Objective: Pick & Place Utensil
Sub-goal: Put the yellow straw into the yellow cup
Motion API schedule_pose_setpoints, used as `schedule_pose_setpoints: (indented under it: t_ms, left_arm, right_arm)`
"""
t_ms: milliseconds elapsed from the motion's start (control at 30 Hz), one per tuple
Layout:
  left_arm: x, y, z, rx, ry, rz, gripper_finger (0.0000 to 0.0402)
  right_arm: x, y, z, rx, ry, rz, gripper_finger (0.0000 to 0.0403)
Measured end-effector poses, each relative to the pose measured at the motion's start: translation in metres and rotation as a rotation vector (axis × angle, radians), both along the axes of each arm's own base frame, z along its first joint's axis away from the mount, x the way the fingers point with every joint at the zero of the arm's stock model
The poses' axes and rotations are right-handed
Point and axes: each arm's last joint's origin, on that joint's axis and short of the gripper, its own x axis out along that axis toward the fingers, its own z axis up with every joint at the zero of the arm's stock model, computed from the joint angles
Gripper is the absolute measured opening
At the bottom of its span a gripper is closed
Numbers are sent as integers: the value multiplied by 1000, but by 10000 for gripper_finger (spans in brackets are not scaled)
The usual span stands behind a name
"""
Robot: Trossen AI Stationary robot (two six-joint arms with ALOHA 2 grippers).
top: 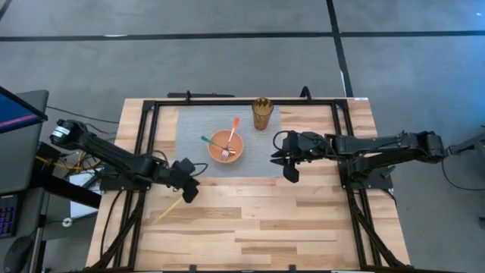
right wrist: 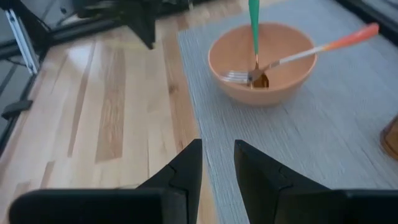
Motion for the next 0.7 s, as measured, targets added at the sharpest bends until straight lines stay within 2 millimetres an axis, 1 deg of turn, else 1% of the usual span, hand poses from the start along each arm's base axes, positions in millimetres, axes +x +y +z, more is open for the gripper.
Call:
schedule_pose_setpoints:
  t_ms: [133,267,367,433,533,600,700]
  left_arm:
    - [9,-1,32,61,-309,-74,6]
    - [13,0,69,251,-632,-135,6]
    - [12,0,91,418,-815,-166,7]
    - [10,1,101,531,-897,-182,7]
    - [9,2,112,660,-980,-182,6]
    - [9,4,116,697,-1009,-165,8]
    - [10,7,115,700,-1002,-150,9]
  right_arm:
    - [2,-1,4,-24,-46,-6,87]
    - [3,-2,7,-62,-72,-18,87]
    - [5,-2,5,-60,-67,-18,87]
    - [12,-2,5,-66,-90,-17,87]
    - [29,-4,2,-116,-156,-2,87]
    - [44,-5,0,-158,-217,9,87]
    - [66,-6,-8,-181,-310,6,87]
